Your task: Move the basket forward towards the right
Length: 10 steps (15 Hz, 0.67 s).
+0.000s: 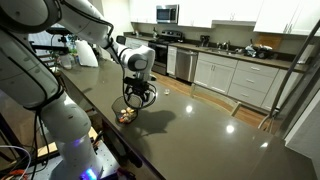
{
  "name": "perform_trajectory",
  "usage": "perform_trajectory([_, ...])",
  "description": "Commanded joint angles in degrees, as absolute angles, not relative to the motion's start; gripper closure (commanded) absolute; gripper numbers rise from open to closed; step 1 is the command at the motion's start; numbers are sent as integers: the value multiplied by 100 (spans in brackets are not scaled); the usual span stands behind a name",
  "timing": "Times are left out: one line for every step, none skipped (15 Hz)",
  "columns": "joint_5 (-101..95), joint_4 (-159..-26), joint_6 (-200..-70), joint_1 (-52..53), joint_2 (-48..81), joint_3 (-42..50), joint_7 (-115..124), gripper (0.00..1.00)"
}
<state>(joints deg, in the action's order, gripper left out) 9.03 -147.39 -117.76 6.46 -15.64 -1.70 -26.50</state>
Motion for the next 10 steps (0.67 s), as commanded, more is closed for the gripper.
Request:
perform_trajectory([821, -15032, -12305, 751, -1464, -107, -3221, 0])
perform_trajectory([719, -15140, -12502, 747, -1473, -139, -3260, 0])
perform_trajectory([643, -15212, -12639, 755, -1467, -152, -3291, 0])
perform_trajectory([593, -15298, -12801, 768, -1472, -158, -3297, 0])
perform_trajectory([554, -15363, -12926, 778, -1465, -155, -3318, 0])
perform_trajectory([543, -15403, -13022, 791, -1442, -146, -3337, 25])
perform_trajectory([519, -15447, -13102, 797, -1436, -139, -3343, 27])
perform_trajectory([523, -15475, -13160, 806, -1448, -130, -3336, 33])
perform_trajectory([526, -15506, -13215, 816, -1447, -124, -3335, 42])
perform_trajectory([531, -15513, -13235, 828, -1452, -126, -3317, 47])
